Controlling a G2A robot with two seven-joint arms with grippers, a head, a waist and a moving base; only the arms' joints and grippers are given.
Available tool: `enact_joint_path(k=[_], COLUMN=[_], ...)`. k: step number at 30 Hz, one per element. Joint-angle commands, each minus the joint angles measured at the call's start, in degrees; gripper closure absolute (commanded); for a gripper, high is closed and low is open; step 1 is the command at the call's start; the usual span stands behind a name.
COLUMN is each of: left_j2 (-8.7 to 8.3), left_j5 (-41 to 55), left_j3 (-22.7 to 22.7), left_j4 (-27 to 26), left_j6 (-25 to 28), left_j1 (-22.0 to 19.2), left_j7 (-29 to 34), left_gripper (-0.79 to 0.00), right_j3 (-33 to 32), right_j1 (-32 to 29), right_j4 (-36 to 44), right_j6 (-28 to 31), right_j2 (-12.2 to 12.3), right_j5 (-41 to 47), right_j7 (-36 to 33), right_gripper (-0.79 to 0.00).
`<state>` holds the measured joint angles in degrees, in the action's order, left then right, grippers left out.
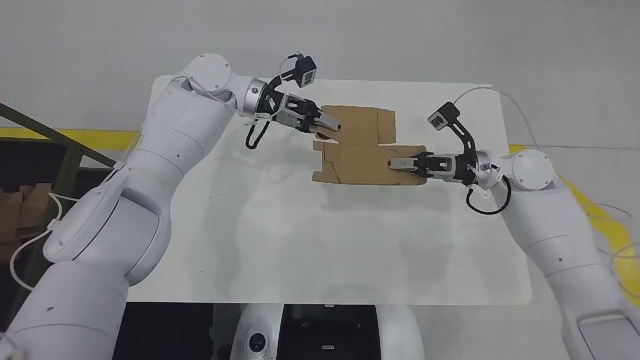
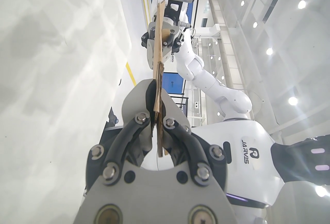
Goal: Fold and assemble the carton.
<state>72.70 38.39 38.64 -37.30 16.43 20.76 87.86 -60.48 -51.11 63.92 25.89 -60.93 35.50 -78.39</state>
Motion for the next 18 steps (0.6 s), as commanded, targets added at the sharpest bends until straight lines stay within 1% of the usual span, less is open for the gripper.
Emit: enact_joint_path(k=[1,2,9,18], left_j2=[0.02,0.04,-0.24,-1.58], left_j5=[0.4,0.7,3.4,6.0], left_j3=[0.3,0.3,0.5,1.5], left_j4=[0.2,0.2,-0.2,-1.6], left_j6=[-0.1,-0.1,-0.1,-0.1], left_j1=[0.1,0.2,0.0,0.7], left_j7=[0.1,0.1,0.1,0.1], left_gripper=[-0.468,-0.785,-0.785,-0.785], right_j3=[0.0,0.1,0.1,-0.4], right_j1=[0.1,0.1,0.4,0.8], right_j4=[-0.1,-0.2,-0.7,-2.7], right_j6=[-0.1,-0.1,-0.2,-0.3], right_j2=[0.0,0.0,-0.1,-0.2], right_j5=[0.1,0.1,0.4,0.0], right_j7=[-0.1,-0.1,-0.2,1.0], right_gripper=[0.0,0.0,0.0,0.0])
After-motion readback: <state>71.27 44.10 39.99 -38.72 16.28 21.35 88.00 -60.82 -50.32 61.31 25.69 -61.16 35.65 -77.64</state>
